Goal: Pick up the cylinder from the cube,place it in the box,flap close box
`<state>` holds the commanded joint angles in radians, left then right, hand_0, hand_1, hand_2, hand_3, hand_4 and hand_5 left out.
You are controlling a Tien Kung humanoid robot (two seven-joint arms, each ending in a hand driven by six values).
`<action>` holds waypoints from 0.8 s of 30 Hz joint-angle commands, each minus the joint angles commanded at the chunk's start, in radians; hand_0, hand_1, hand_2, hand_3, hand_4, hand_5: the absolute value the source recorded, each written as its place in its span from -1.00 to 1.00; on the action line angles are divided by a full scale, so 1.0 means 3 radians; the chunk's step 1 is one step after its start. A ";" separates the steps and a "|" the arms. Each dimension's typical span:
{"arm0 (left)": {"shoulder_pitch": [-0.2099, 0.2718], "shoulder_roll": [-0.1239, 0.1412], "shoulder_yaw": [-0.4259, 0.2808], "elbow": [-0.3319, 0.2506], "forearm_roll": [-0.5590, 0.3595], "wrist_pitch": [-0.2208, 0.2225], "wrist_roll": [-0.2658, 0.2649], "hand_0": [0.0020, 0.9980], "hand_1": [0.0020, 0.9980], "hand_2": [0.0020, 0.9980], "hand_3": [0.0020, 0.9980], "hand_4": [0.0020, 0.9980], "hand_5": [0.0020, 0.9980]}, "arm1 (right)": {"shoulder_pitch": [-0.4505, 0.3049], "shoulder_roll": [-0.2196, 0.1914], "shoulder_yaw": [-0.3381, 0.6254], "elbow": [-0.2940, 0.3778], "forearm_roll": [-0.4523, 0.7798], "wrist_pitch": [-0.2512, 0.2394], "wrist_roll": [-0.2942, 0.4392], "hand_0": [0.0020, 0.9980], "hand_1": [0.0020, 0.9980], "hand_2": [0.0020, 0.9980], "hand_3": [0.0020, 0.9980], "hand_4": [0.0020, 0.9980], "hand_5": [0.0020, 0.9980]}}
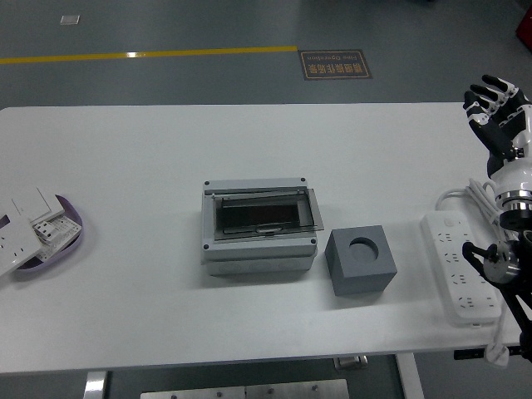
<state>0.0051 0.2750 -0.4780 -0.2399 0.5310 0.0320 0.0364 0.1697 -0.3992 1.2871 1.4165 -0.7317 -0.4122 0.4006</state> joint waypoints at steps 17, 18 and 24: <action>-0.0001 -0.0002 -0.0005 0.0000 0.0000 -0.0001 -0.0001 0.19 0.25 0.23 0.27 0.37 -0.58 | -0.0050 0.0010 0.0061 -0.0030 -0.0047 0.0034 -0.0061 0.37 0.33 0.31 0.29 0.37 -0.91; -0.0001 -0.0003 -0.0005 0.0000 -0.0001 -0.0001 -0.0001 0.19 0.25 0.23 0.27 0.37 -0.58 | -0.0052 0.0010 0.0059 -0.0029 -0.0047 0.0034 -0.0060 0.37 0.33 0.31 0.29 0.37 -0.91; 0.0000 -0.0008 -0.0007 0.0000 -0.0002 -0.0003 0.0000 0.19 0.26 0.23 0.27 0.37 -0.58 | -0.0061 0.0015 0.0043 -0.0034 -0.0064 0.0057 -0.0088 0.38 0.32 0.32 0.30 0.36 -0.93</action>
<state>0.0050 0.2727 -0.4802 -0.2398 0.5304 0.0313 0.0363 0.1513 -0.3945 1.2999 1.4063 -0.7508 -0.3951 0.3743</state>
